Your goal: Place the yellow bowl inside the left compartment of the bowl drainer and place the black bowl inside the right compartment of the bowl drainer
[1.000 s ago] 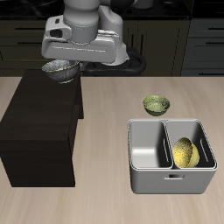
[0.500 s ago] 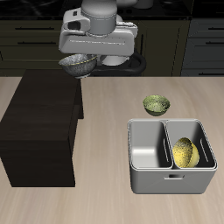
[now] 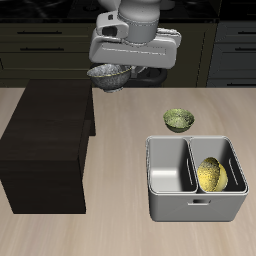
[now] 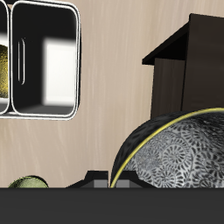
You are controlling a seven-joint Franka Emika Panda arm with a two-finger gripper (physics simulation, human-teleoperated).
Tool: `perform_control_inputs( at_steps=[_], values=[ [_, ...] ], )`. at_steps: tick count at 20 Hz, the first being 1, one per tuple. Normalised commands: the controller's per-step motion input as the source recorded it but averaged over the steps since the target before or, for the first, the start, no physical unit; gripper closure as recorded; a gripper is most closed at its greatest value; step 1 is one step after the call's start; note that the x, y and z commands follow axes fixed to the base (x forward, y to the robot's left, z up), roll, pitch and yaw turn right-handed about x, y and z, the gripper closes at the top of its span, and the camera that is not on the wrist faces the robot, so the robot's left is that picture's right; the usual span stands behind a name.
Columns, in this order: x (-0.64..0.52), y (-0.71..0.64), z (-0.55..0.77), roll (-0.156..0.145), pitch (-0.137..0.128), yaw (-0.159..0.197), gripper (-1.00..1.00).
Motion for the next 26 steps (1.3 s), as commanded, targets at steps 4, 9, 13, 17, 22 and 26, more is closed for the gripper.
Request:
perform_control_inputs(
  at_steps=[4,9,13,17,22,26],
  values=[
    [0.16,0.44,0.03,0.036,0.009,0.014,1.0],
    [0.18,0.44,0.03,0.033,0.005,0.02,1.0],
    [0.13,0.32,0.07,0.035,-0.002,0.001,1.0],
    [0.18,0.24,0.18,0.009,-0.016,0.002,1.0],
    [0.19,0.19,0.06,-0.022,0.014,-0.02,1.0],
    [0.15,0.21,-0.03,-0.019,0.016,0.0,1.0]
  ],
)
